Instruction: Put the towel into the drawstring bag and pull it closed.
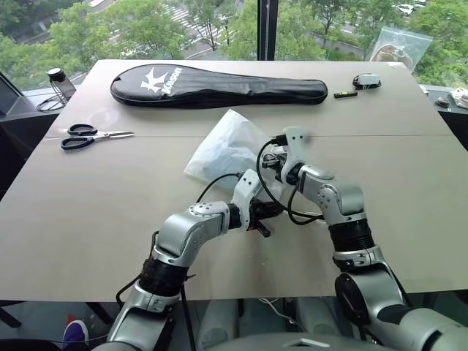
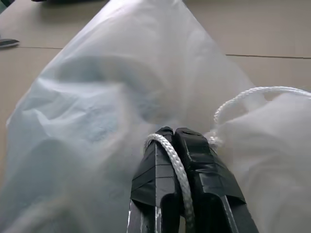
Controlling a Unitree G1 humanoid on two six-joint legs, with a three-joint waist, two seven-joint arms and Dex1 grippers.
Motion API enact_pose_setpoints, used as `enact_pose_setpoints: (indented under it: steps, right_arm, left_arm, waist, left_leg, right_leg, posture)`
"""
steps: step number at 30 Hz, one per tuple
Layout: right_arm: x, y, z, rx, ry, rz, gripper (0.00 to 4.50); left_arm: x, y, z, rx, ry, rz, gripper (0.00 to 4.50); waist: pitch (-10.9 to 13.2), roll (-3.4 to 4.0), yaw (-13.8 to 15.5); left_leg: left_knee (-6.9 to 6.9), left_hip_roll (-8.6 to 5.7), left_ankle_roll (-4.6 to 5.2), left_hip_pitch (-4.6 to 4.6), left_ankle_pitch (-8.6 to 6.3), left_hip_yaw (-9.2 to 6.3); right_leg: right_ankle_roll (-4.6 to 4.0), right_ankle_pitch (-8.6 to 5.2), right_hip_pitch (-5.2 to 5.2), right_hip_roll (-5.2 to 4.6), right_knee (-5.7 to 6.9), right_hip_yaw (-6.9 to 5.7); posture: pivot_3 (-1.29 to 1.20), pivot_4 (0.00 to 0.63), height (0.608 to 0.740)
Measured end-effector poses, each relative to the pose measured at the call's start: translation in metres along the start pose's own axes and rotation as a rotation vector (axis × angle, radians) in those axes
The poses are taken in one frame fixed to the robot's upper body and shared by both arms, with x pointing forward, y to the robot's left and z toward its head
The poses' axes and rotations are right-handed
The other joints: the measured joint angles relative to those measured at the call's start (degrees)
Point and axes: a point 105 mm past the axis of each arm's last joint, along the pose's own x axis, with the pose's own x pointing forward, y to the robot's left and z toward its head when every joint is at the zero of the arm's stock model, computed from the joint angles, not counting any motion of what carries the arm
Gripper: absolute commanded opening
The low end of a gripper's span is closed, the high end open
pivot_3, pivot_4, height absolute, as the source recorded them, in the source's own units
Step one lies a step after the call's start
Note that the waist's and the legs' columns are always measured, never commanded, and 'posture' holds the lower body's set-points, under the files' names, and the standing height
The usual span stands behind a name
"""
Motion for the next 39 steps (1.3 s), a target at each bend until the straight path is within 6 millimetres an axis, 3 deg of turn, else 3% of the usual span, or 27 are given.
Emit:
enact_pose_setpoints:
  steps: [7, 9, 15, 22, 31, 35, 39]
  right_arm:
    - [-0.009, -0.024, 0.017, 0.041, -0.09, -0.099, 0.0]
    - [-0.02, -0.036, 0.033, 0.072, -0.165, -0.141, 0.0]
    - [-0.075, -0.072, 0.093, 0.055, -0.381, -0.268, 0.0]
    - [-0.115, -0.073, 0.15, -0.105, -0.526, -0.292, 0.0]
    - [-0.133, -0.079, 0.173, -0.249, -0.6, -0.366, 0.0]
    - [-0.139, -0.096, 0.174, -0.27, -0.606, -0.455, 0.0]
    - [-0.142, -0.112, 0.171, -0.284, -0.588, -0.519, 0.0]
  left_arm:
    - [-0.013, 0.015, 0.004, -0.059, -0.094, 0.061, 0.05]
    - [-0.028, 0.027, 0.011, -0.056, -0.149, 0.111, 0.05]
    - [-0.101, 0.07, 0.045, 0.141, -0.272, 0.317, 0.05]
    - [-0.155, 0.108, 0.103, 0.516, -0.308, 0.568, 0.05]
    - [-0.174, 0.136, 0.131, 0.575, -0.384, 0.763, 0.05]
    - [-0.19, 0.162, 0.128, 0.519, -0.368, 0.931, 0.05]
    - [-0.201, 0.176, 0.124, 0.466, -0.367, 1.01, 0.05]
  waist:
    - [0.0, 0.02, -0.6]
    - [0.0, 0.03, -0.7]
    - [0.1, 0.06, -0.6]
    - [0.1, 0.12, -0.5]
    - [0.1, 0.12, -0.5]
    - [0.1, 0.11, -0.5]
    - [0.1, 0.11, -0.4]
  left_leg:
    - [-0.01, 0.04, 0.0, -0.03, 0.0, 0.01]
    - [-0.04, 0.06, 0.0, -0.08, 0.0, 0.0]
    - [-0.18, 0.04, 0.0, -0.11, 0.0, 0.04]
    - [-0.29, 0.03, 0.0, -0.09, 0.0, 0.06]
    - [-0.51, 0.06, 0.0, -0.22, -0.01, 0.12]
    - [-0.54, 0.05, 0.0, -0.21, -0.01, 0.15]
    - [-0.54, 0.06, 0.0, -0.21, -0.01, 0.15]
  right_leg:
    - [-0.01, -0.01, -0.08, 0.05, 0.02, 0.03]
    - [-0.02, -0.01, -0.14, 0.06, 0.02, 0.03]
    - [-0.03, -0.02, -0.14, 0.02, -0.12, 0.01]
    - [-0.03, -0.03, -0.14, 0.03, -0.24, 0.0]
    - [0.01, -0.01, -0.18, -0.02, -0.57, 0.0]
    - [0.01, -0.01, -0.18, -0.03, -0.57, 0.01]
    - [0.01, -0.01, -0.18, -0.04, -0.57, 0.01]
  posture:
    - [0.0, 0.15, 0.74]
    - [0.0, 0.15, 0.74]
    - [0.0, 0.15, 0.74]
    - [0.0, 0.15, 0.74]
    - [0.0, 0.15, 0.74]
    - [0.0, 0.15, 0.74]
    - [0.0, 0.15, 0.74]
